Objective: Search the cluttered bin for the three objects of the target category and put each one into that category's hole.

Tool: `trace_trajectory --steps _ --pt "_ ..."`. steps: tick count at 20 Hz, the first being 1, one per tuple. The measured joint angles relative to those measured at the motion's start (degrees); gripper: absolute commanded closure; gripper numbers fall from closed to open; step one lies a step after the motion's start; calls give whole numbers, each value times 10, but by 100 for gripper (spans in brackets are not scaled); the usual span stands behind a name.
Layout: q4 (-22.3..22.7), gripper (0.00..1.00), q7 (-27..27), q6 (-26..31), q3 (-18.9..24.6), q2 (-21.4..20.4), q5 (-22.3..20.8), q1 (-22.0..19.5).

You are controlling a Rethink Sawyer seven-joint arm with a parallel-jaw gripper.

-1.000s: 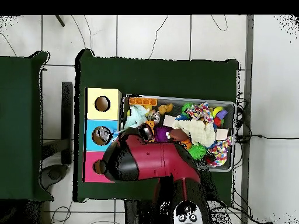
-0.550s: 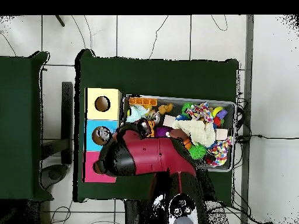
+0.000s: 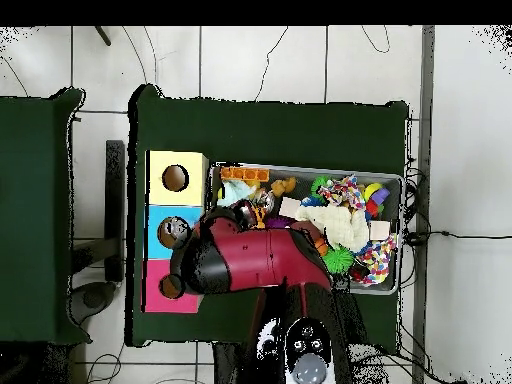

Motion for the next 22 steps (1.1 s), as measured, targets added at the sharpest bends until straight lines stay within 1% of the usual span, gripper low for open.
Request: trace_trajectory --steps 14,22 --pt "-5 0 0 0 -26 9 0 11" --pt "-5 0 0 -24 -27 9 0 11"
